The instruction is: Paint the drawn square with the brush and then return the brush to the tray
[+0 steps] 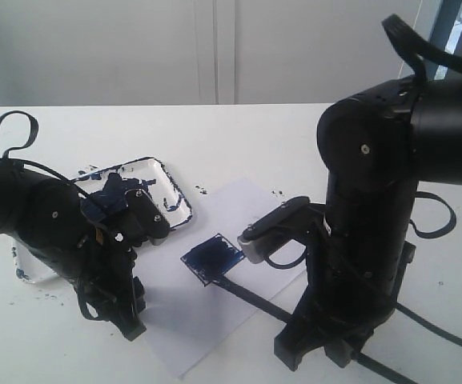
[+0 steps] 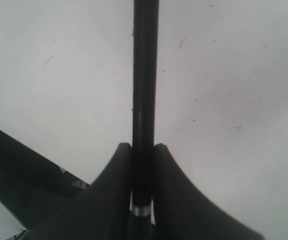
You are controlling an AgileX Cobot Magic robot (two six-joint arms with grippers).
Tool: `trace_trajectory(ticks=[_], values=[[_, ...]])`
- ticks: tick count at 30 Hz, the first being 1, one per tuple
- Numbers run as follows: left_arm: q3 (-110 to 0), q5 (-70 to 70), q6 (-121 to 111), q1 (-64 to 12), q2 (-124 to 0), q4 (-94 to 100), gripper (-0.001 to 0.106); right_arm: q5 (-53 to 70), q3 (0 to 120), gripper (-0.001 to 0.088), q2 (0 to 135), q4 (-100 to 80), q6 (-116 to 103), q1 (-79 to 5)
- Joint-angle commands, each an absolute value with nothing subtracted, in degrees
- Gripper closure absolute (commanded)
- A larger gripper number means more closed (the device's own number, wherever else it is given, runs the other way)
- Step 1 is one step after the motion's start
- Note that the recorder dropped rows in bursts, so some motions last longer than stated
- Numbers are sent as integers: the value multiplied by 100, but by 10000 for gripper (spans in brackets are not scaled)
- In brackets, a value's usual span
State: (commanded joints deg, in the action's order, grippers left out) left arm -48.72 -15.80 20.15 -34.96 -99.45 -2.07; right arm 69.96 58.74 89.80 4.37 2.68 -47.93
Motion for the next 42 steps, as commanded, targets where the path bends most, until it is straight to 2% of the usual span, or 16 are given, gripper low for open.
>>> trace_trajectory(ticks=[13, 25, 42], values=[[-4872, -1569, 2026, -3496, -9945, -207, 574, 6880, 5899, 868, 9154, 547, 256, -4793], [-4872, -1592, 2026, -3496, -9945, -207, 574, 6557, 6473, 868, 9154, 375, 116, -4793], [-4872, -1592, 2026, -3496, -9945, -207, 574, 6996, 6673, 868, 9154, -345, -163, -4793]])
